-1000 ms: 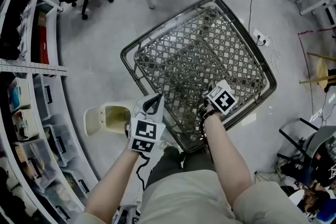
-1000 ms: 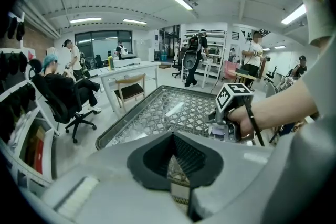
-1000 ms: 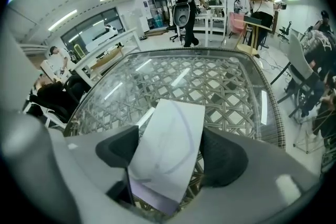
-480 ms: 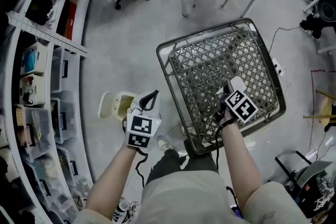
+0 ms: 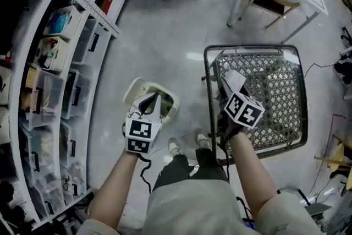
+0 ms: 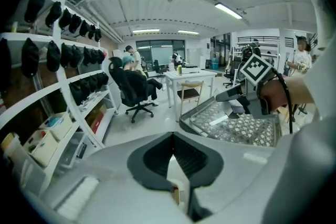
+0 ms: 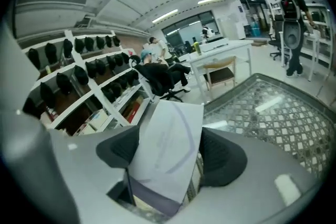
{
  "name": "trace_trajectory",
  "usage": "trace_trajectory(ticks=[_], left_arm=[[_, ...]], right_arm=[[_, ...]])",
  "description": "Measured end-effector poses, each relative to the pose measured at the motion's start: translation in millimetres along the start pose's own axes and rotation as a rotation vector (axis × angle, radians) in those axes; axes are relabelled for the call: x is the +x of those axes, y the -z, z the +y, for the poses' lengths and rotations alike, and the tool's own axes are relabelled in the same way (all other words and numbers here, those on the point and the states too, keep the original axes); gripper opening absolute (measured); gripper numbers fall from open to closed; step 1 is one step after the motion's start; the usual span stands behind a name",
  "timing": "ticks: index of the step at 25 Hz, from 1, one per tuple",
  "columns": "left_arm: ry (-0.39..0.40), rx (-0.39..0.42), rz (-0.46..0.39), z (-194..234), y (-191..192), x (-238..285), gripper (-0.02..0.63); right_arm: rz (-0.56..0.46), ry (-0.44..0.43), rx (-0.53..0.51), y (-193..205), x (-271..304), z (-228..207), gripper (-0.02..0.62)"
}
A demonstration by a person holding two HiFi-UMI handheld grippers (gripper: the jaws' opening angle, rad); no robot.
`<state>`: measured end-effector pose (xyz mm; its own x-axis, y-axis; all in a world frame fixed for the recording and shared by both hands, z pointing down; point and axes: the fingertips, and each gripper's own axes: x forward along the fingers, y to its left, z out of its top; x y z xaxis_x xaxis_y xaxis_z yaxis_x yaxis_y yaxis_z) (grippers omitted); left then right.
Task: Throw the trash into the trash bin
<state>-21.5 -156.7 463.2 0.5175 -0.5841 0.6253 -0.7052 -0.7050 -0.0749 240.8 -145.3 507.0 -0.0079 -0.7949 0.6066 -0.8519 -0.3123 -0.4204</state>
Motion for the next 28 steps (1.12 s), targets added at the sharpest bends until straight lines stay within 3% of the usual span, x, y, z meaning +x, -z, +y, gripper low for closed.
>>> trace_trajectory(ticks=[7,12,19,28], left_arm=[[-0.106,-0.099,0.016,54.6,53.2,-35.3,0.002],[-0.161,-0.174,0.034,82.5,93.1,-52.3,0.002],[-0.204,-0.259,0.066,112.5,161.5,-54.6,0.002],[-0.227,-0.323,0.095,128.8,247.8,-22.3,0.002]], right_arm=[[0.124,-0.186,-0.230,53.4,33.6,109.0,0.362],[0.242,-0.280,-0.372,106.0,56.3,162.7,0.360],[0.370,-0.349,-0.525,190.8,93.5,206.4,0.360],[0.514,-0.416,-0.687,304.3,155.0,214.6,0.362]])
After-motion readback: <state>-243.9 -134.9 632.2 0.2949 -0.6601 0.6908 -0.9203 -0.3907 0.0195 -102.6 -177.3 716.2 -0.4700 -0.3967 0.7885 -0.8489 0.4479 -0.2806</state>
